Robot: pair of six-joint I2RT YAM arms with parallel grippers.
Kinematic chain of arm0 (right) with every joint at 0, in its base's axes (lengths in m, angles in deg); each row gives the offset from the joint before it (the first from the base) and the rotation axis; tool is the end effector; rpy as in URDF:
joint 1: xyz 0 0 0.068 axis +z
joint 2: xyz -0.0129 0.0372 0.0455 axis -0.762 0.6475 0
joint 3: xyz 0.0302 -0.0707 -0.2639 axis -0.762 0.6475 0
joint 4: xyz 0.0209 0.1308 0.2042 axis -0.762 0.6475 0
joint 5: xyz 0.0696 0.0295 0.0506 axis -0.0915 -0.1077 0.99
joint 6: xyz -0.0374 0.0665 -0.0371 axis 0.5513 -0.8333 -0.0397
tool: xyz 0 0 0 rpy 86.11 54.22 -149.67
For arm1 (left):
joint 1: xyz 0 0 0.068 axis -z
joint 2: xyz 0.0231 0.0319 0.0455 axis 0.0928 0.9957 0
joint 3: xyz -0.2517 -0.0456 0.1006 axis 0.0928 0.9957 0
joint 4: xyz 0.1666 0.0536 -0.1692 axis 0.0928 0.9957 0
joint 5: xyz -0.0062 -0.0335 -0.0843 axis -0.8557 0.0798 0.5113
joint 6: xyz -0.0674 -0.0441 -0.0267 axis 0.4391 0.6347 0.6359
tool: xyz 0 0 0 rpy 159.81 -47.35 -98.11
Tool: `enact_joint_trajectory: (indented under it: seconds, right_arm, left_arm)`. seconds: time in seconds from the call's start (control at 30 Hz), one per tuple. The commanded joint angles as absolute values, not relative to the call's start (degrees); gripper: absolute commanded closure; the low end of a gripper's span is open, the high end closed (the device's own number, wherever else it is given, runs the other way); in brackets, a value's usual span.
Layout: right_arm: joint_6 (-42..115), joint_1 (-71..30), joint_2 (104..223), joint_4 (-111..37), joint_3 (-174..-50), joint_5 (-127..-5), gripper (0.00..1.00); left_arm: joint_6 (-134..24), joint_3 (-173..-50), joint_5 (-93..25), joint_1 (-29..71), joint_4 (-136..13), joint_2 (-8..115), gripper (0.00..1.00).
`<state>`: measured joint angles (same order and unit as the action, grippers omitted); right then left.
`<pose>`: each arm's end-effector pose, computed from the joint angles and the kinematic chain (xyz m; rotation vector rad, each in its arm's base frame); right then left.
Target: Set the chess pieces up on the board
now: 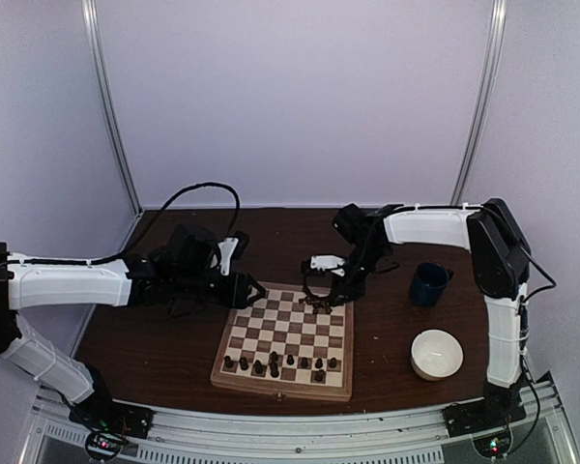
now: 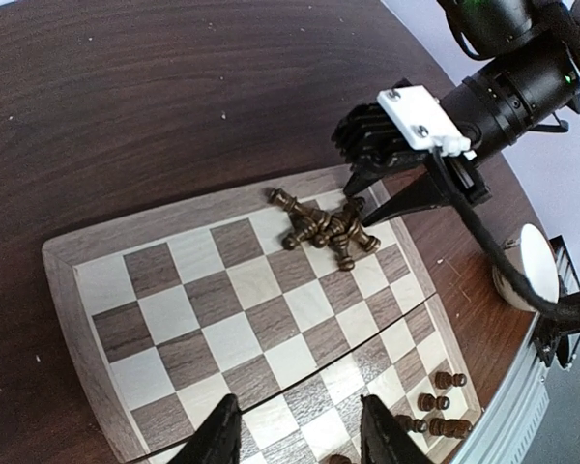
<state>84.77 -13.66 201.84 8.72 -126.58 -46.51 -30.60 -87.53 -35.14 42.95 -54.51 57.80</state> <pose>0.3123 0.2688 0.1521 -1.8146 2.1371 0.6606 0.2037 -0.2423 0.2204 0.3366 2.3464 -0.9076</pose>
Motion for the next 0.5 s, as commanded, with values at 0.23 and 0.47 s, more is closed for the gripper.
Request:
enact_joint_trajectory:
  seconds: [0.23, 0.47]
  right_arm:
    - [86.6, -10.9, 202.6, 10.1, -125.7, -48.9, 0.78]
    - [86.6, -10.5, 198.5, 8.9, -122.6, -47.1, 0.88]
  left_arm:
    - [-28.4, -86.7, -33.3, 42.3, -59.1, 59.8, 0.58]
    - [-25.0, -86.3, -30.8, 41.9, -63.8, 62.5, 0.58]
